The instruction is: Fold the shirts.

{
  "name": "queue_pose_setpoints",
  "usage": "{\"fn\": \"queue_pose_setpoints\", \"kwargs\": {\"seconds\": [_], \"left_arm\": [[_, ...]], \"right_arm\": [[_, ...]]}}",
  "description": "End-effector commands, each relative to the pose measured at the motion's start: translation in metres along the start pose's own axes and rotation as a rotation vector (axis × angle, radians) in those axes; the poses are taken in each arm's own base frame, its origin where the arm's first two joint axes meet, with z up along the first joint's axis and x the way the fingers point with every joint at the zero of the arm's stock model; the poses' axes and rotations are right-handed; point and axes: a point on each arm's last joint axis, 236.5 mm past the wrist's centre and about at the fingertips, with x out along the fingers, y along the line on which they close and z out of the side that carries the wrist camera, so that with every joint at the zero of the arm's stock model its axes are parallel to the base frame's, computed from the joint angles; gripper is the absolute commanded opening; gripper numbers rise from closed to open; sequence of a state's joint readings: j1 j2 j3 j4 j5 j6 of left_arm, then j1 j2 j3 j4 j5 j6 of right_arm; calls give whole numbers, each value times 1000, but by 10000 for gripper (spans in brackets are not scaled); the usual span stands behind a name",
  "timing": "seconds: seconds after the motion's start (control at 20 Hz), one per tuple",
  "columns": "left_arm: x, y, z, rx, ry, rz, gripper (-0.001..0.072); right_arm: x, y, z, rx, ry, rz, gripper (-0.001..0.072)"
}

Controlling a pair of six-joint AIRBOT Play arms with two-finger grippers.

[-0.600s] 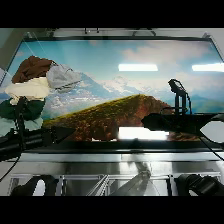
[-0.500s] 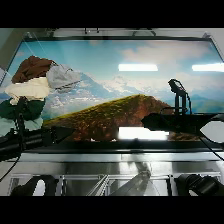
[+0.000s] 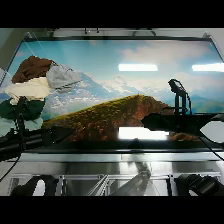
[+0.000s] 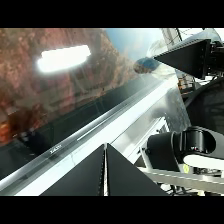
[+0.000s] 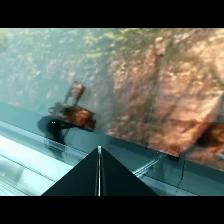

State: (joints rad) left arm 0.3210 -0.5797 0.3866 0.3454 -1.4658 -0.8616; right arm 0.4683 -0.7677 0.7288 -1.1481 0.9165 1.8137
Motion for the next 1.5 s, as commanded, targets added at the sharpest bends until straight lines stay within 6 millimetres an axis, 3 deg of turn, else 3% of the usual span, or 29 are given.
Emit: {"fn": "queue_pose_setpoints", "kwargs": {"seconds": [0.0, 0.45, 0.6, 0.7, 0.75, 0.85, 0.9, 0.95, 1.0, 1.05, 1.3, 1.45], "left_arm": [[0, 0, 0, 0, 0, 0, 30], [0, -1, 2, 0, -8, -4, 30], [-1, 7, 14, -44, -52, 38, 0], [-25, 42, 54, 39, -122, 274, -2], [-53, 68, 88, 62, -174, 455, -1], [-111, 101, 149, 119, -239, 704, 5], [-130, 112, 174, 134, -248, 765, 230], [-144, 128, 199, 129, -254, 799, 555], [-149, 145, 218, 101, -254, 798, 716], [-148, 168, 232, 67, -228, 786, 711], [-97, 291, 269, -52, -81, 718, 711], [-50, 339, 286, -60, -38, 686, 711]], "right_arm": [[0, 0, 0, 0, 1, 0, 11], [0, 0, 0, -1, 1, 0, 11], [0, 0, 0, 0, 1, 1, 11], [0, 0, 1, 0, -4, 1, 11], [1, 1, 7, 0, -27, 6, 12], [1, 3, 24, -3, -96, 15, 13], [1, 3, 32, -7, -130, 14, 15], [3, 0, 40, -10, -159, 6, 93], [5, -6, 47, 0, -176, -5, 329], [8, -15, 53, 20, -186, -21, 461], [22, -78, 70, 154, -179, -135, 462], [30, -101, 70, 203, -158, -174, 461]]}}
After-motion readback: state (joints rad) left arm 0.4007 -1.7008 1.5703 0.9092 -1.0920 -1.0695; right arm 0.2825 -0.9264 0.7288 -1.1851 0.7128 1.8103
